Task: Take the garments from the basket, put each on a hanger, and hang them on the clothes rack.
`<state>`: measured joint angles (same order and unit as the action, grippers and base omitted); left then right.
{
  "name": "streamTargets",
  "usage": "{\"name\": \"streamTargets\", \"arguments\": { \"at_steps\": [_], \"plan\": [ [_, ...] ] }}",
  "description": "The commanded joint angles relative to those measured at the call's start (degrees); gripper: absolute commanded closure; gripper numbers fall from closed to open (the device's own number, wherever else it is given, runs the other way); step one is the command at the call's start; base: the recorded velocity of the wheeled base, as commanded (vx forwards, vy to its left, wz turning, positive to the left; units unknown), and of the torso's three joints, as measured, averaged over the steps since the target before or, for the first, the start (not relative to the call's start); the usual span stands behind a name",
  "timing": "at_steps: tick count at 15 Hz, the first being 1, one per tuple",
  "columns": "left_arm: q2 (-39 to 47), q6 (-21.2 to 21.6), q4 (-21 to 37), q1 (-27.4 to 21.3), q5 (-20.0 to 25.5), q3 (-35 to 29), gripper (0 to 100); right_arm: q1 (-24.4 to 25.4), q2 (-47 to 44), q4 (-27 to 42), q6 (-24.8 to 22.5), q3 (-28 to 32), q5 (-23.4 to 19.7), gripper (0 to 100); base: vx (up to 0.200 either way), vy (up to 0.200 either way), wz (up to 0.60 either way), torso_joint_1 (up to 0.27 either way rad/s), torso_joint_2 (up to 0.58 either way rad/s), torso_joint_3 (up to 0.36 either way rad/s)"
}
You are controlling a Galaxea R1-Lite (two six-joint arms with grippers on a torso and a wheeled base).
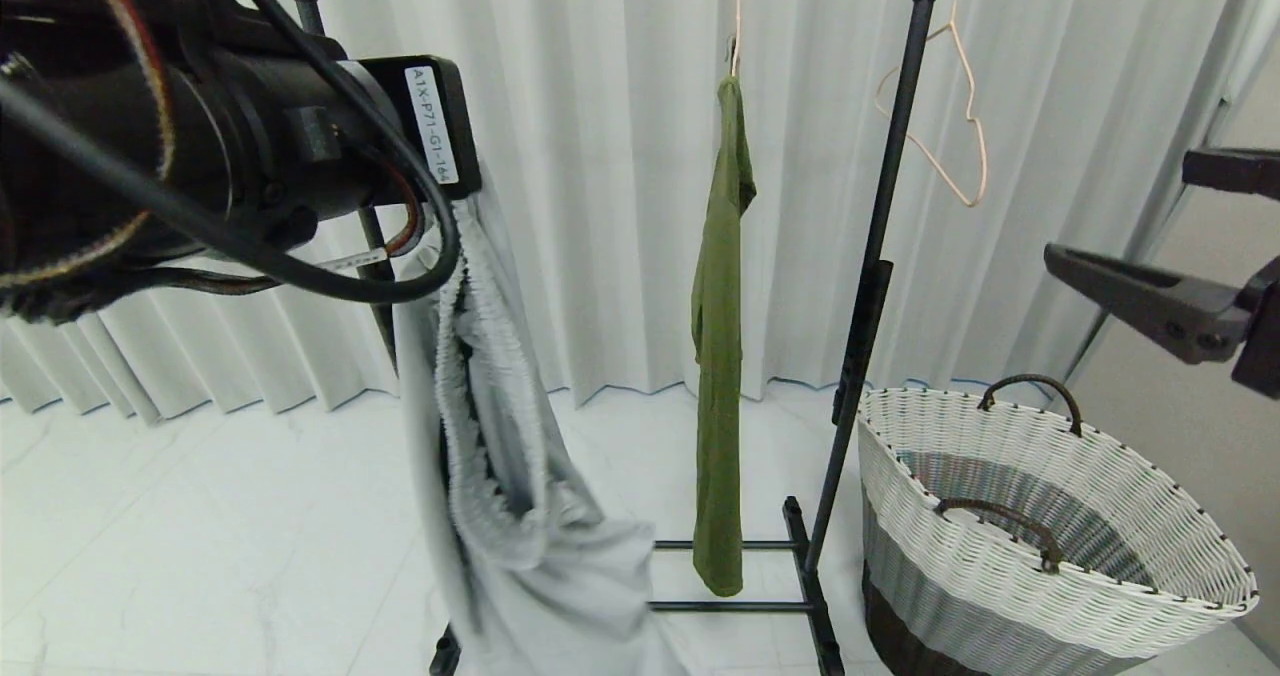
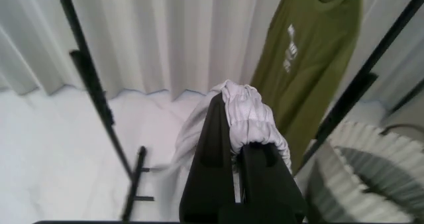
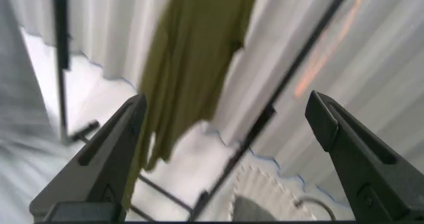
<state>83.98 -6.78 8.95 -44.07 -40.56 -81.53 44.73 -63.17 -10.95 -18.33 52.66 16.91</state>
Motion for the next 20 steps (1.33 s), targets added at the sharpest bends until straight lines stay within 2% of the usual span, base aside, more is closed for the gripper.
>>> {"name": "streamTargets", "arguments": {
  "at_steps": [1, 2, 4, 6, 9, 13, 16, 20],
  "plan": [
    [-4.4, 5.5, -0.2, 1.8, 1.1, 3.5, 100, -4.1, 0.8, 5.1, -0.1, 0.2, 0.1, 0, 0.0, 0.0, 0.0, 0.0, 0.0, 0.0],
    [-6.5, 8.8, -0.2, 3.1, 3.4, 5.1, 100, -6.9, 1.1, 8.5, -0.2, 0.3, 0.3, 0, 0.0, 0.0, 0.0, 0.0, 0.0, 0.0],
    [-9.8, 12.6, -0.1, 5.0, 7.6, 7.0, 100, -12.8, 2.0, 13.6, -2.3, -0.6, 1.4, 0, 0.0, 0.0, 0.0, 0.0, 0.0, 0.0],
    [-11.1, 14.2, -0.2, 7.0, 8.2, 7.4, 100, -17.7, 2.4, 14.4, -4.5, -2.0, 0.9, 0, 0.0, 0.0, 0.0, 0.0, 0.0, 0.0],
    [-11.0, 14.3, -0.3, 9.2, 8.2, 6.4, 100, -20.9, 2.4, 14.3, -4.3, -3.5, 1.1, 0, 0.0, 0.0, 0.0, 0.0, 0.0, 0.0],
    [-11.1, 14.3, -0.3, 9.3, 8.1, 7.0, 100, -21.3, 4.3, 13.8, -2.0, -5.9, 0.9, 0, 0.0, 0.0, 0.0, 0.0, 0.0, 0.0],
    [-11.5, 14.5, -0.3, 9.3, 8.0, 8.1, 100, -21.1, 4.5, 13.8, 5.0, -5.8, 0.6, 0, 0.0, 0.0, 0.0, 0.0, 0.0, 0.0],
    [-13.0, 17.0, -0.3, 9.3, 8.7, 9.8, 100, -21.1, 4.6, 13.8, 8.1, -6.0, -0.4, 0, 0.0, 0.0, 0.0, 0.038, -0.08, -0.085]
  ]
}}
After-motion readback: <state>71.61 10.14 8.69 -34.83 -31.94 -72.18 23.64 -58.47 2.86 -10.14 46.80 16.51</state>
